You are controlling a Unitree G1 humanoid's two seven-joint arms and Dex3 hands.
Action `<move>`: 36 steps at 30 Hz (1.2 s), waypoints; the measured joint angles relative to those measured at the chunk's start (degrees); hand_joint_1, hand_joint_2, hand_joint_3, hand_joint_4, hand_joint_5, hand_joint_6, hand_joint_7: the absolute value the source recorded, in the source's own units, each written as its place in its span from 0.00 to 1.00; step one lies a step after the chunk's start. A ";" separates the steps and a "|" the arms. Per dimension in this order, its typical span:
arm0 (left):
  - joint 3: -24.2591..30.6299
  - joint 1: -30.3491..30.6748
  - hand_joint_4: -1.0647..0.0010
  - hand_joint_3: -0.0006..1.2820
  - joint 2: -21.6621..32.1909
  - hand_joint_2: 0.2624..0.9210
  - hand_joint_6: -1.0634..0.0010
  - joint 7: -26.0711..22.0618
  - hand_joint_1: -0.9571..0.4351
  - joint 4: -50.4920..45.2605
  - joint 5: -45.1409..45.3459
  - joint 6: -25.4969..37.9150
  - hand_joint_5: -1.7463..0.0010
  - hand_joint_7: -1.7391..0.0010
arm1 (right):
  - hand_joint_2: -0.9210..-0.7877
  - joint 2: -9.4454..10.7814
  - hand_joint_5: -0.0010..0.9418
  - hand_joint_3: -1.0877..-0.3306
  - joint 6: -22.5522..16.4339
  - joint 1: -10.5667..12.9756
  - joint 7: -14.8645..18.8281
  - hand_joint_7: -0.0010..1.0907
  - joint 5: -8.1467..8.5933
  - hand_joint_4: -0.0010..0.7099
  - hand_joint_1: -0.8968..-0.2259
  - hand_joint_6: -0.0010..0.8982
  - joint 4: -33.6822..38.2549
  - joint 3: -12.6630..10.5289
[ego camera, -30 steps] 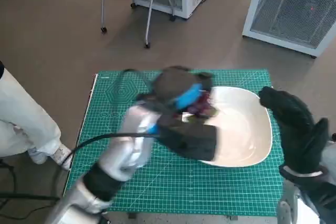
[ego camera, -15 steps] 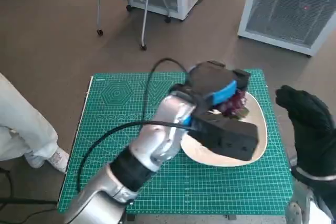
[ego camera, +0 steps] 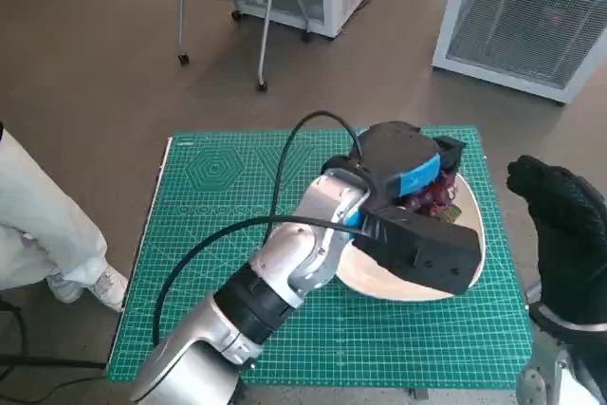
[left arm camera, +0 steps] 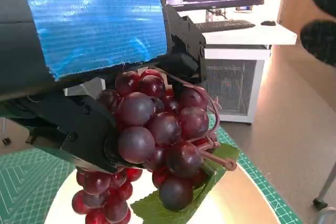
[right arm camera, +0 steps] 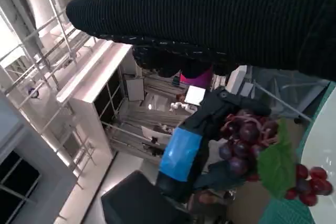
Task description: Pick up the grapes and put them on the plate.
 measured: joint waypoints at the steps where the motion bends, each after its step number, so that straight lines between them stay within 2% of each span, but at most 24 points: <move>1: 0.01 0.00 0.59 0.20 -0.01 1.00 0.58 0.14 0.69 0.19 -0.09 -0.04 0.19 0.20 | 0.00 0.04 0.00 0.71 0.02 0.04 -0.07 0.49 -0.01 0.75 0.64 0.24 -0.10 0.01; 6: 0.04 0.00 0.61 0.21 -0.02 1.00 0.60 0.39 0.69 1.03 -0.31 -0.06 0.18 0.19 | 0.00 0.11 0.00 0.71 0.11 0.11 -0.21 0.49 -0.30 0.75 0.64 0.23 -0.36 0.05; 7: 0.05 0.00 0.61 0.23 -0.03 0.98 0.61 0.39 0.71 1.21 -0.41 -0.08 0.17 0.23 | 0.00 0.12 0.00 0.71 0.12 0.11 -0.22 0.49 -0.34 0.75 0.64 0.23 -0.36 0.06; 8: 0.10 0.00 0.60 0.26 -0.04 0.95 0.61 0.34 0.74 1.41 -0.63 -0.12 0.16 0.29 | 0.00 0.14 0.00 0.71 0.13 0.11 -0.22 0.49 -0.37 0.75 0.64 0.23 -0.36 0.07; 11: 0.57 0.00 0.58 0.36 -0.08 0.82 0.64 -0.63 0.86 1.91 -2.23 -0.39 0.16 0.64 | 0.00 0.17 0.00 0.71 0.14 0.11 -0.22 0.49 -0.41 0.75 0.64 0.23 -0.32 0.12; 12: 0.84 0.00 0.59 0.36 -0.10 0.79 0.65 -1.34 0.86 2.00 -3.02 -0.45 0.23 0.74 | 0.00 0.17 0.00 0.71 0.14 0.11 -0.22 0.49 -0.41 0.75 0.63 0.23 -0.28 0.13; 13: 1.15 0.00 0.64 0.33 -0.12 0.77 0.67 -2.32 0.83 2.06 -3.92 -0.47 0.37 0.82 | 0.00 0.18 0.00 0.71 0.14 0.10 -0.22 0.49 -0.41 0.75 0.63 0.24 -0.23 0.15; 16: 1.91 0.00 0.83 0.19 -0.15 0.76 0.72 -5.46 0.73 2.12 -6.40 -0.39 0.77 0.94 | 0.00 0.21 0.00 0.72 0.14 0.10 -0.22 0.49 -0.39 0.75 0.63 0.24 -0.09 0.21; 19: 2.14 0.00 0.94 0.10 -0.13 0.78 0.76 -7.93 0.66 2.20 -7.95 -0.24 0.92 0.98 | 0.00 0.23 0.00 0.72 0.14 0.10 -0.22 0.49 -0.36 0.75 0.63 0.24 -0.05 0.30; 22: 2.11 0.00 0.98 0.06 -0.08 0.79 0.80 -9.03 0.58 2.49 -8.64 -0.56 0.97 0.99 | 0.00 0.25 0.00 0.72 0.14 0.09 -0.21 0.49 -0.35 0.75 0.63 0.24 0.05 0.40; 28: 2.04 -0.02 1.00 0.03 0.08 0.82 0.82 -7.67 0.45 4.81 -8.84 -3.92 1.00 1.00 | 0.00 0.25 0.00 0.72 0.13 0.08 -0.12 0.49 -0.24 0.75 0.63 0.24 0.31 0.49; 36: 2.05 -0.01 1.00 0.03 0.13 0.90 0.83 -2.84 0.37 8.21 -8.88 -7.65 1.00 1.00 | 0.00 0.25 0.00 0.72 0.13 0.08 -0.06 0.49 -0.24 0.75 0.62 0.24 0.43 0.58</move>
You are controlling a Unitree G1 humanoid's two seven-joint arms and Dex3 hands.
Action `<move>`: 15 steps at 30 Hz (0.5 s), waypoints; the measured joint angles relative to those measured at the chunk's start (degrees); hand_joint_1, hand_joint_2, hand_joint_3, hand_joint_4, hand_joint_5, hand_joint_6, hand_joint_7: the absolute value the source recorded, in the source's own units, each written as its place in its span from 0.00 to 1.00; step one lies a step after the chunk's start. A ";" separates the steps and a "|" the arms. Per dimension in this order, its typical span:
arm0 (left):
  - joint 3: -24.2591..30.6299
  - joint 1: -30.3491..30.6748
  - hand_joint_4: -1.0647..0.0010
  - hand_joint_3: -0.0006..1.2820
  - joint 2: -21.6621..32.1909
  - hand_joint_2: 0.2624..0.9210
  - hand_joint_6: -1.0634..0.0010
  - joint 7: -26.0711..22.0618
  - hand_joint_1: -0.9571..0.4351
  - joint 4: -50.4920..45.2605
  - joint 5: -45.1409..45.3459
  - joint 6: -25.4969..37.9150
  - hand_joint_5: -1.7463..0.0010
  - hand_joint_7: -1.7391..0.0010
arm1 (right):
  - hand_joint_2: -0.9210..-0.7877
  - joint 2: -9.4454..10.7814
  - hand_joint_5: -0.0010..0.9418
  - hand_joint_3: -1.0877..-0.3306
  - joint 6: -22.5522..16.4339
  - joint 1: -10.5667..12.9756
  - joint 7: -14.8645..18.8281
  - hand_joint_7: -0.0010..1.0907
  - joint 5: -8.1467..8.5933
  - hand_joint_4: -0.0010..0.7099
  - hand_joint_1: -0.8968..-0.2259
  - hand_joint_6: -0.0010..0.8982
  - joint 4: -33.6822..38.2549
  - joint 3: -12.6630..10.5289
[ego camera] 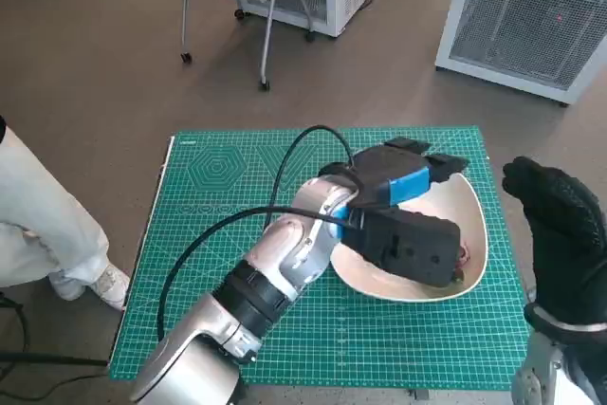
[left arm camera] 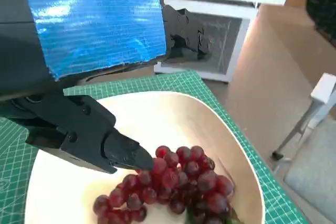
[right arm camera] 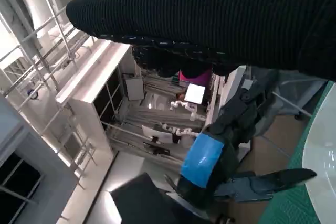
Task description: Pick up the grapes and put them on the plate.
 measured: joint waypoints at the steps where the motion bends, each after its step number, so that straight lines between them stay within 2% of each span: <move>1: 0.01 0.00 1.00 0.02 0.04 0.92 0.83 0.68 0.37 0.24 0.00 -0.47 1.00 1.00 | 0.00 0.00 0.00 0.72 0.00 0.00 0.00 0.49 0.00 0.75 0.62 0.24 0.00 0.01; 9: 1.64 0.63 0.98 0.04 0.86 0.99 0.81 5.13 0.33 1.12 -1.22 -5.46 1.00 0.99 | 0.00 0.00 0.00 0.72 0.02 0.00 0.00 0.49 -0.06 0.75 0.62 0.24 -0.09 0.18; 15: 8.86 4.52 0.95 0.11 3.67 1.00 0.76 5.40 0.32 -0.76 -9.93 -12.66 0.99 0.98 | 0.00 -0.07 0.00 0.72 0.17 0.08 -0.01 0.49 -0.07 0.75 0.63 0.24 -0.51 0.20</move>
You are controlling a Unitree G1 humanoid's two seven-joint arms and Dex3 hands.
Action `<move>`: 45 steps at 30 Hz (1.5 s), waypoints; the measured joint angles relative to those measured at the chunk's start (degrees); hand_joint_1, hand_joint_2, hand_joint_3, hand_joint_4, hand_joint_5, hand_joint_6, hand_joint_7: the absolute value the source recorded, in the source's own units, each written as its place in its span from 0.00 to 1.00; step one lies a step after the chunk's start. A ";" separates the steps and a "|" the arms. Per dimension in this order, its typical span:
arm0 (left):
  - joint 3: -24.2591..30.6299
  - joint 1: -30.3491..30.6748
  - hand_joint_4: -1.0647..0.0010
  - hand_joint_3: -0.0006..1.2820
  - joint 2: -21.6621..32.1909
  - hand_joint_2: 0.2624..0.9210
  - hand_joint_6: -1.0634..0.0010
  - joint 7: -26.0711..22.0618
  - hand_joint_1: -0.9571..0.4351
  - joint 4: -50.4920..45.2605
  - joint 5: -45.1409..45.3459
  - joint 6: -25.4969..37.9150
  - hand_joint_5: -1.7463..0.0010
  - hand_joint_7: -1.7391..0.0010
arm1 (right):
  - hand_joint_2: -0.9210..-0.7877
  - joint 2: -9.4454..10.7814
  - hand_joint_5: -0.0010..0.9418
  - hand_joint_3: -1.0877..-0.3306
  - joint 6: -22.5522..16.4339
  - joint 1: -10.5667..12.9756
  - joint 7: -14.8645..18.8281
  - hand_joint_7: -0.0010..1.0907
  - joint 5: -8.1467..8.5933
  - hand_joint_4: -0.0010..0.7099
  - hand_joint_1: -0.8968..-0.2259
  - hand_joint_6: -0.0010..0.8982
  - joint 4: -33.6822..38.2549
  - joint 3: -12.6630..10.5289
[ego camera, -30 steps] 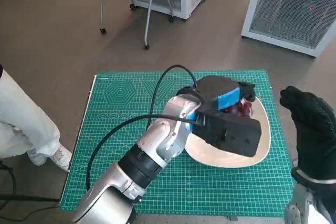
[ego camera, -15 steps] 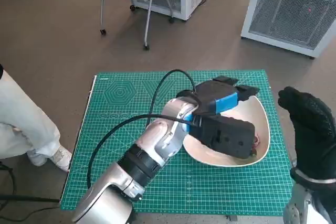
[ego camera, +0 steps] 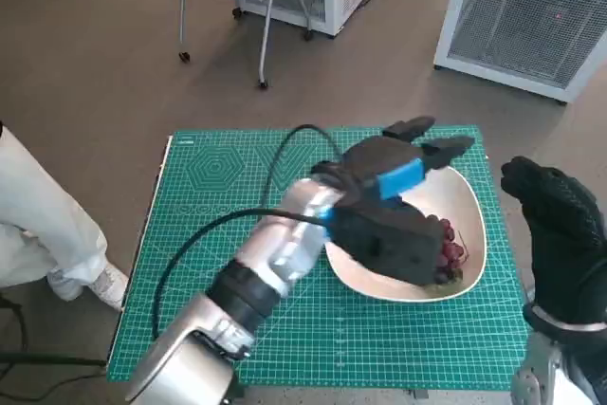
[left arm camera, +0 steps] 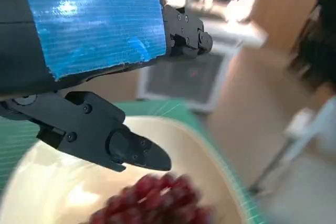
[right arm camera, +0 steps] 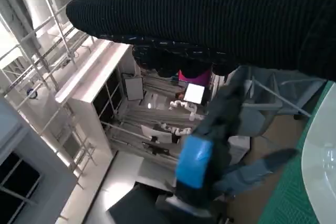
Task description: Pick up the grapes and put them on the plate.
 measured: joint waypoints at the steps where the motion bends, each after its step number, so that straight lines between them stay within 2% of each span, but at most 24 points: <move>1: 1.58 0.82 0.95 0.12 0.43 1.00 0.76 -0.40 0.32 -0.36 -2.08 -0.96 0.99 0.98 | 0.00 -0.02 0.00 0.72 0.02 0.02 0.00 0.49 0.02 0.75 0.63 0.24 -0.06 -0.04; 5: 7.93 4.25 0.92 0.18 2.04 1.00 0.74 -3.64 0.29 -1.58 -11.17 -4.02 0.99 0.98 | 0.00 -0.06 0.00 0.72 0.08 0.05 0.00 0.49 0.04 0.75 0.63 0.24 -0.15 -0.07; 9: 13.86 8.21 0.90 0.20 3.40 1.00 0.74 -9.07 0.28 -3.06 -20.83 -5.53 0.99 0.98 | 0.00 -0.05 0.00 0.72 0.10 0.04 0.00 0.49 0.02 0.75 0.62 0.24 -0.36 -0.03; 15: 22.15 15.60 0.85 0.22 4.22 1.00 0.74 -16.35 0.35 -7.73 -34.54 -5.73 0.98 0.98 | 0.00 -0.04 0.00 0.72 0.09 0.02 0.01 0.49 -0.08 0.75 0.62 0.24 -0.38 0.14; 20: 27.20 21.46 0.83 0.24 5.52 1.00 0.74 -18.34 0.38 -12.04 -40.54 -6.21 0.98 0.99 | 0.00 -0.03 0.00 0.72 0.06 -0.10 0.01 0.49 -0.44 0.76 0.63 0.24 -0.28 0.40; 31: 30.24 30.94 0.82 0.26 5.59 1.00 0.75 -16.39 0.32 -24.66 -44.09 -5.10 0.99 0.99 | 0.00 0.03 0.01 0.73 0.00 -0.42 0.00 0.48 -0.64 0.76 0.62 0.25 -0.05 1.11; 45: 29.75 36.27 0.84 0.30 3.55 1.00 0.79 -16.20 0.30 -31.56 -45.77 -4.11 1.00 1.00 | 0.00 0.10 0.01 0.74 0.20 -0.85 0.00 0.47 -1.22 0.77 0.61 0.26 0.28 1.83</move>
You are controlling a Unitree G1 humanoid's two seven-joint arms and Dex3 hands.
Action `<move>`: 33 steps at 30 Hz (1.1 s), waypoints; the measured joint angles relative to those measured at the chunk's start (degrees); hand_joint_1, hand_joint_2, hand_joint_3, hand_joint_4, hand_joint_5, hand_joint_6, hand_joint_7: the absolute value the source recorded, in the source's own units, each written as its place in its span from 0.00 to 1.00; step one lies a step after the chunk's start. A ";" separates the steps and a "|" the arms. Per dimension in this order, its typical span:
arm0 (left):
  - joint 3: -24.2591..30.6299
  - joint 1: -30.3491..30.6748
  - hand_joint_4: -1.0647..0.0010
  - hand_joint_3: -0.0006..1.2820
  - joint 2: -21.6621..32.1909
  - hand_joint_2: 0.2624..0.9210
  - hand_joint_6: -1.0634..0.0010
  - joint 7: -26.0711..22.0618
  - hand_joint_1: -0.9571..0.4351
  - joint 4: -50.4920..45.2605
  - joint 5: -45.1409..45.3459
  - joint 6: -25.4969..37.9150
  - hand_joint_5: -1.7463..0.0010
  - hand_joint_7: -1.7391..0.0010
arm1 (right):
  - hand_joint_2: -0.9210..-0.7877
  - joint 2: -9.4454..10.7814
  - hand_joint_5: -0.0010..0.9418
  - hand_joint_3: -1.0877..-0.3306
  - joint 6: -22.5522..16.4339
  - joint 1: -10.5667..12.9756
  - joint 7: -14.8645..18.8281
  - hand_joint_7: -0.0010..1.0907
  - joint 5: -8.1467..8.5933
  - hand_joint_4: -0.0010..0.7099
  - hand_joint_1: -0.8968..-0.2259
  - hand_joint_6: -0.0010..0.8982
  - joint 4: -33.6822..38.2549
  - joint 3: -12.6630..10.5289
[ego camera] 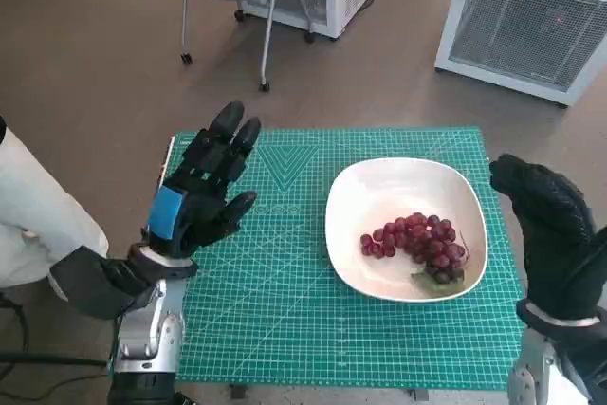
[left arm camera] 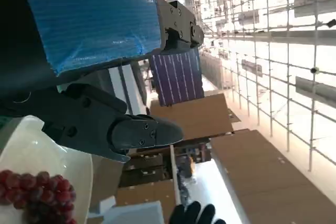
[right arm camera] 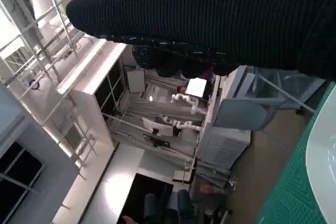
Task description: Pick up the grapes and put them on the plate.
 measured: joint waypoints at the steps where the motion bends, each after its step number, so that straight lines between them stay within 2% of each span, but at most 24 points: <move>1: -0.01 0.25 0.84 0.30 -0.25 1.00 0.79 0.07 0.30 -0.09 0.00 -0.18 1.00 1.00 | 0.00 0.03 0.01 0.74 0.04 -0.03 0.00 0.47 -0.03 0.77 0.61 0.26 0.00 0.13; 15: -0.09 2.39 0.82 0.28 -1.22 1.00 0.77 0.11 0.33 -1.17 -0.54 -0.91 0.99 0.99 | 0.00 0.16 0.00 0.76 2.06 -0.13 -0.03 0.46 -0.16 0.77 0.61 0.26 -1.09 1.11; 26: -0.02 5.05 0.68 0.24 -1.36 1.00 0.67 0.39 0.36 -4.01 -0.98 0.38 0.96 0.95 | 0.00 0.38 0.00 0.77 2.61 -0.07 -0.30 0.46 -0.40 0.76 0.61 0.26 -1.81 1.25; 33: 0.08 6.35 0.64 0.22 -0.77 1.00 0.65 0.94 0.36 -5.45 -0.74 0.97 0.93 0.92 | 0.00 0.57 0.00 0.76 2.56 -0.07 -0.55 0.46 -0.61 0.76 0.60 0.26 -1.83 1.36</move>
